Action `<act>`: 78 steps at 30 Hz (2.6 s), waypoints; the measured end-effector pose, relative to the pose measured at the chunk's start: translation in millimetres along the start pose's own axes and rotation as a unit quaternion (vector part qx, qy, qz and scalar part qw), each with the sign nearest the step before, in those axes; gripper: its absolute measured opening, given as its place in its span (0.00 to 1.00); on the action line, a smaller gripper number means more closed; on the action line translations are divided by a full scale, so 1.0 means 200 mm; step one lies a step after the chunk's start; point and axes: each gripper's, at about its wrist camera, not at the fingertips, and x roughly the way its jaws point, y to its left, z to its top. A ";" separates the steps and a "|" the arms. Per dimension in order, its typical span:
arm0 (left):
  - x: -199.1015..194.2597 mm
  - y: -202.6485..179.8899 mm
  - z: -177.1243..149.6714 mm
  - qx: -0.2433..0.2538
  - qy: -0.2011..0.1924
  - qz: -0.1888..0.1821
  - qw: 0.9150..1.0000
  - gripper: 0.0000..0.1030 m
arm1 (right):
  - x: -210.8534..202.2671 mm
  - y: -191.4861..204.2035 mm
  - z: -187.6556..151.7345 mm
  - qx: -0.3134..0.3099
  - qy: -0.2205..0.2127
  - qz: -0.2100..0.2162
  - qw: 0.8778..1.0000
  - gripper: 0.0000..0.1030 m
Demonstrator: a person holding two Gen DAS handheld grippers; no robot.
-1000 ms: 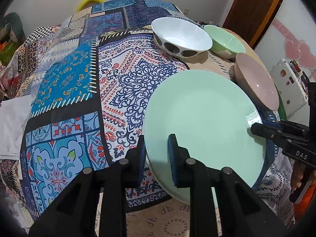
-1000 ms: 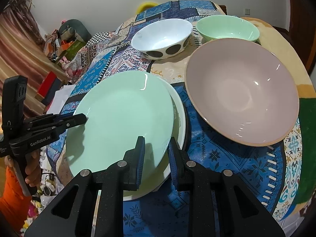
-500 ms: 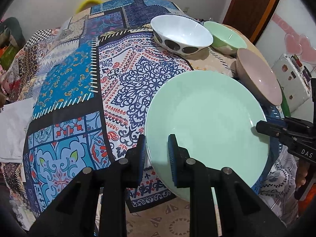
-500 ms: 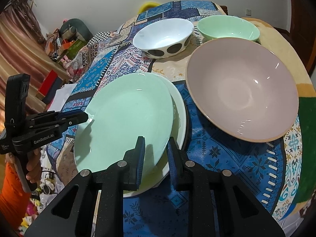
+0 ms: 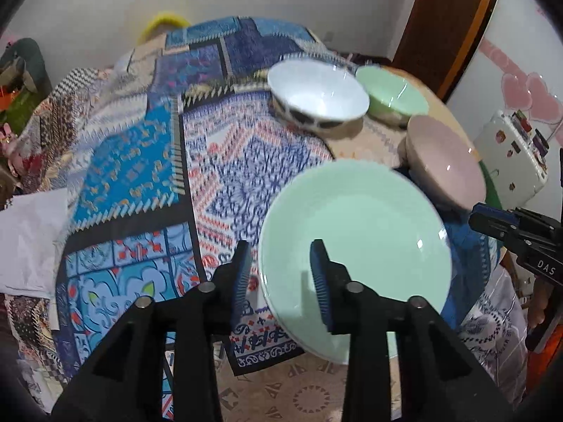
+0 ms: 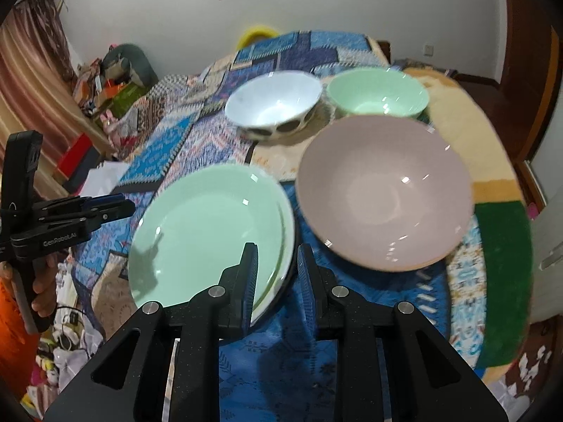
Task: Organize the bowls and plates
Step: 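Move both tools to the pale pink bowl and grasp its rim, then lift the pale pink bowl with both tools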
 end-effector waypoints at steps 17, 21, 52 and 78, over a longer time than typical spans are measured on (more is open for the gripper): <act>-0.03 -0.39 0.27 0.038 -0.043 -0.055 0.997 0.78 | -0.18 -0.25 0.11 0.032 -0.074 -0.081 0.993 0.50; 0.09 -0.47 0.33 0.038 -0.030 -0.061 0.997 0.83 | -0.14 -0.35 0.12 0.047 -0.069 -0.090 0.992 0.51; 0.70 -0.77 0.40 0.073 0.080 -0.096 0.989 0.14 | 0.16 -0.60 0.06 0.098 -0.013 -0.048 0.994 0.19; 0.32 -0.70 0.38 0.069 0.020 -0.098 0.993 0.14 | -0.04 -0.40 0.13 0.064 -0.046 -0.062 0.995 0.19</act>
